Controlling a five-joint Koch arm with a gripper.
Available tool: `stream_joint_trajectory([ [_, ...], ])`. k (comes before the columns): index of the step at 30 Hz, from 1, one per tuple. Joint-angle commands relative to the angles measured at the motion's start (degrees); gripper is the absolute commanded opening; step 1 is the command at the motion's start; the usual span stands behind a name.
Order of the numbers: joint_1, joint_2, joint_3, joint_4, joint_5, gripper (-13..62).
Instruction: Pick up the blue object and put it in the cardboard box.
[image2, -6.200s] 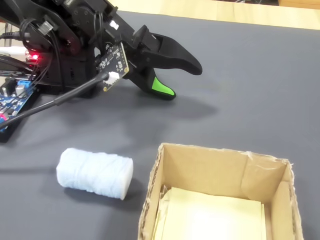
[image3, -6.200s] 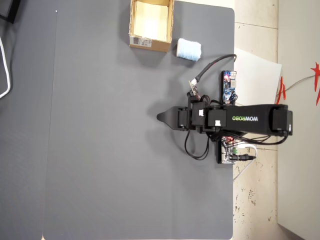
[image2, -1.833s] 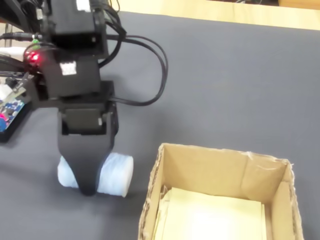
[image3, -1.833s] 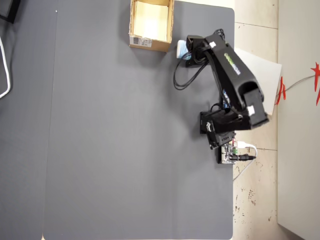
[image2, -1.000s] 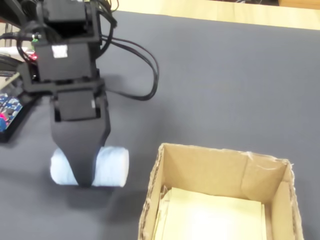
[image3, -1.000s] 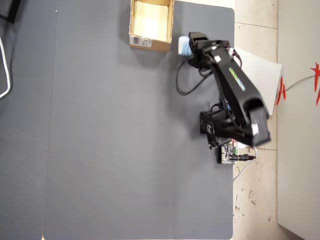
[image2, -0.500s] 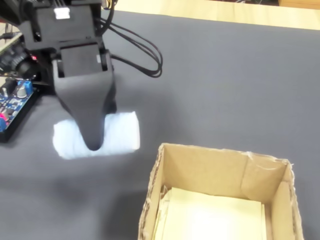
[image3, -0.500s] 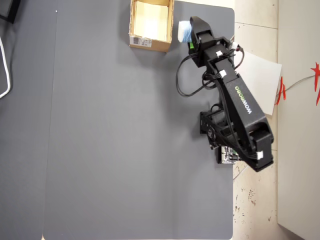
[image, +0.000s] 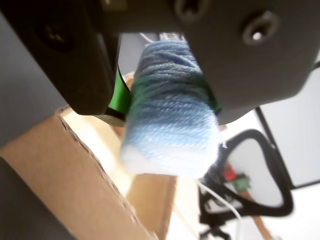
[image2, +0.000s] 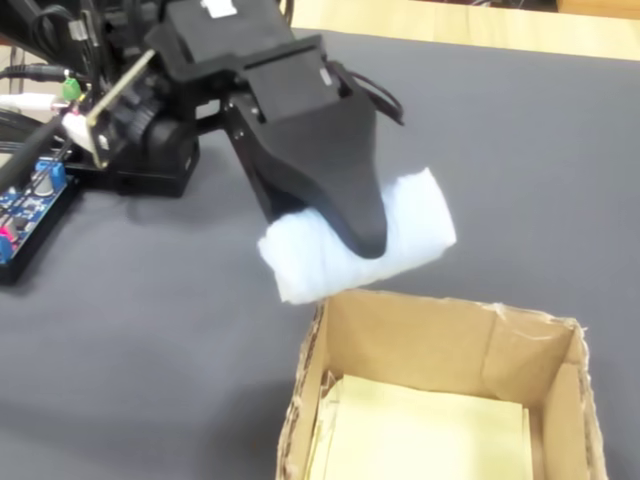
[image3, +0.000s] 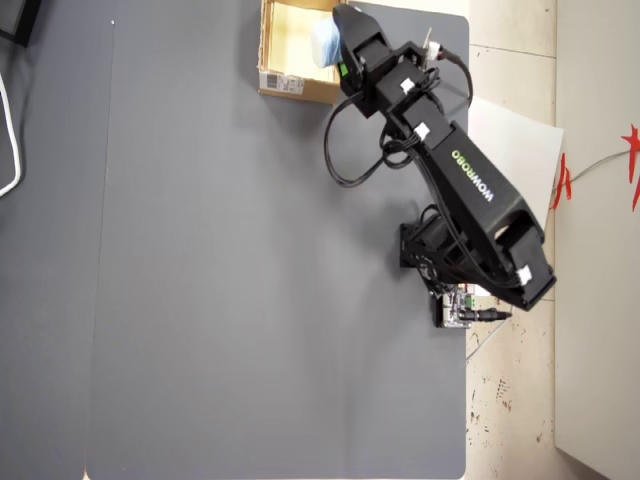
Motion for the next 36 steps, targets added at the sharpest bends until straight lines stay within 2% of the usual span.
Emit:
stream_joint_trajectory([
  [1,-1.32,0.44,-5.62,-5.1,2.11,28.6],
  [5,-2.9,-0.09,-5.19,-5.1,2.11,32.2],
  [15,-5.8,4.13,-3.16,-5.1,2.29,32.4],
  [36,-37.62,27.95,23.99,-6.5,5.54,32.5],
])
